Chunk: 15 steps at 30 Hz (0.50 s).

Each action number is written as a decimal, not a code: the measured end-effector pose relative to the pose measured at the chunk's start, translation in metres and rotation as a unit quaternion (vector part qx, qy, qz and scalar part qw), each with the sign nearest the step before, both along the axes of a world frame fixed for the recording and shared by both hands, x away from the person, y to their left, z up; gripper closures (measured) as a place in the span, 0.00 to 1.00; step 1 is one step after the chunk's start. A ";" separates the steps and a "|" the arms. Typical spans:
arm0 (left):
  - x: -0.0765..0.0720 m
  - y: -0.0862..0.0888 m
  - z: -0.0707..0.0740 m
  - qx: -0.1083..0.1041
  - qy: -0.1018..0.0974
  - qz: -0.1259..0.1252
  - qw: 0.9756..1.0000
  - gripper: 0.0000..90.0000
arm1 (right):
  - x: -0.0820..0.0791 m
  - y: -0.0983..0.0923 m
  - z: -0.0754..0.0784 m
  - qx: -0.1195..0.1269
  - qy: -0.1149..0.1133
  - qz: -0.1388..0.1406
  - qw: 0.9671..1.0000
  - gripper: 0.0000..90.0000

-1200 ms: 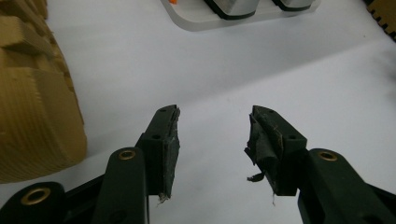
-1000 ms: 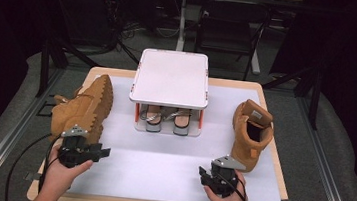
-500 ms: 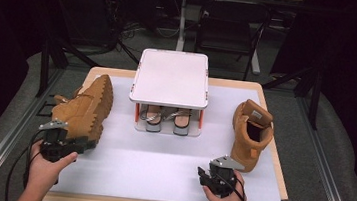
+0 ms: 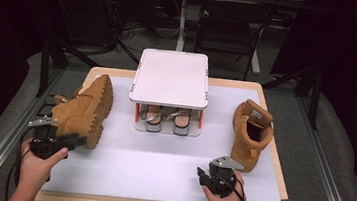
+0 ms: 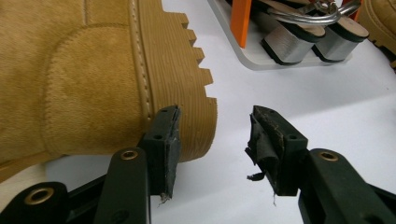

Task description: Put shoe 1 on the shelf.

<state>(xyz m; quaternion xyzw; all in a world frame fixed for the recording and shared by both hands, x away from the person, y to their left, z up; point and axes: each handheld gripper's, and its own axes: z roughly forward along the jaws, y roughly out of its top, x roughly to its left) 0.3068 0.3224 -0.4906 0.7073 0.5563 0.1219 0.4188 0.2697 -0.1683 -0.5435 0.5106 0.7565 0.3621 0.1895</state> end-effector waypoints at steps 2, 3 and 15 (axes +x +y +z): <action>0.002 0.004 0.001 0.006 0.004 0.002 1.000 0.60 | 0.000 0.000 0.000 -0.002 0.000 0.000 1.000 0.59; 0.002 0.004 0.001 0.006 0.004 0.002 1.000 0.60 | 0.000 0.000 0.000 -0.002 0.000 0.000 1.000 0.59; 0.011 0.020 0.007 0.025 0.009 0.016 1.000 0.61 | 0.000 0.000 0.001 0.004 -0.003 -0.001 1.000 0.58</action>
